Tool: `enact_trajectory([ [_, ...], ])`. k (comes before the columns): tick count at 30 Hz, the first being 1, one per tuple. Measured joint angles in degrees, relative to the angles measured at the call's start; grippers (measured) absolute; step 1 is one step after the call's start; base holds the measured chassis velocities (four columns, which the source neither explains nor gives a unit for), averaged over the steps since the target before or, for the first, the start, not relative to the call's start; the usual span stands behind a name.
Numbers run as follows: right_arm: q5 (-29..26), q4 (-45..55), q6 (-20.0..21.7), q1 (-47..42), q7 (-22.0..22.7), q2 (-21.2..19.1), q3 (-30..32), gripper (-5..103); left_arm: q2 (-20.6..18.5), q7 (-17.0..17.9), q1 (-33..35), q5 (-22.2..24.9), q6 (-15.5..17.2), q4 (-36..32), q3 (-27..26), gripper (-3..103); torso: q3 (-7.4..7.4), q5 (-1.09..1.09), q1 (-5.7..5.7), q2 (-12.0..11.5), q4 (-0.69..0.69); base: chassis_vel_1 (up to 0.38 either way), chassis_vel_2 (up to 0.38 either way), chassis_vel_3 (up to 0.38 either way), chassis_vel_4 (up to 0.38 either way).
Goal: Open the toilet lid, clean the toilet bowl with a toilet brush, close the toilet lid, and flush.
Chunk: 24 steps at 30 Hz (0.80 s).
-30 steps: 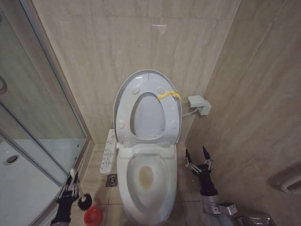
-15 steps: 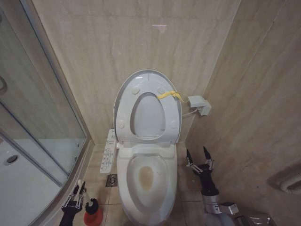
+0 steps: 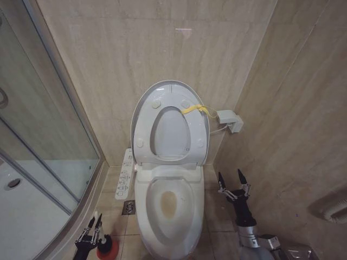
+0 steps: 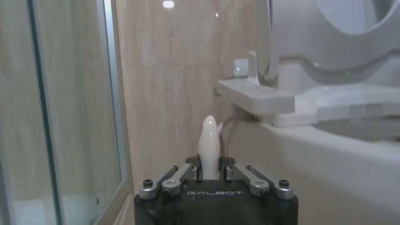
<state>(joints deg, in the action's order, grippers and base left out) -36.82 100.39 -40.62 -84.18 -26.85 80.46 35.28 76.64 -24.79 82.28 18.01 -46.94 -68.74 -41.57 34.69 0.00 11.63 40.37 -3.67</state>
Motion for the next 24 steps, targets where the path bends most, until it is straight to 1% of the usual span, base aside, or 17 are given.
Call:
enact_trajectory([
  [6,0.0,0.2,0.0,-0.1,0.0,-0.1,0.0,100,0.7,0.6,-0.9,-0.7,0.0,2.7,0.0,20,0.00,0.00,0.00,0.0,0.00,0.000,0.000,0.000,0.000],
  [9,-0.1,0.3,-0.1,-0.4,-0.1,-0.4,0.1,100,0.6,2.1,-1.0,-0.9,0.0,3.1,0.6,20,0.00,0.00,0.00,0.0,0.01,0.000,0.000,0.000,0.000],
  [12,-0.4,0.4,-0.3,-0.5,-0.2,-0.5,0.2,100,0.4,3.2,-1.0,-2.0,0.1,3.6,0.8,20,0.00,0.00,0.00,0.0,0.00,0.000,0.000,0.000,0.000],
  [15,-0.7,0.4,-0.4,-0.5,-0.4,-0.6,0.3,100,0.5,4.4,-1.0,-3.6,1.0,4.5,1.0,20,0.00,0.00,0.00,0.0,0.00,0.000,0.000,0.000,0.000],
  [17,-0.7,0.3,-0.4,-0.5,-0.5,-0.7,0.3,100,0.6,4.6,-0.8,-3.8,1.3,4.5,1.0,20,0.00,0.00,0.00,0.0,0.00,0.000,0.000,0.000,0.000],
  [18,-0.7,0.2,-0.4,-0.5,-0.5,-0.7,0.4,100,0.7,4.6,-0.5,-3.9,1.5,4.5,1.1,24,0.00,0.00,0.00,0.0,0.00,0.000,0.000,0.000,0.000],
  [22,-0.8,0.1,-0.4,-0.4,-0.5,-0.7,0.3,100,1.0,5.0,0.6,-3.9,1.8,3.6,1.3,24,0.00,-0.01,0.00,0.0,0.00,0.000,0.000,0.000,0.000],
  [24,-0.8,0.0,-0.4,-0.3,-0.5,-0.6,0.2,100,0.9,6.3,1.9,-3.8,1.9,1.7,1.6,24,0.00,-0.01,0.00,0.0,0.01,0.000,0.000,0.000,0.000],
])
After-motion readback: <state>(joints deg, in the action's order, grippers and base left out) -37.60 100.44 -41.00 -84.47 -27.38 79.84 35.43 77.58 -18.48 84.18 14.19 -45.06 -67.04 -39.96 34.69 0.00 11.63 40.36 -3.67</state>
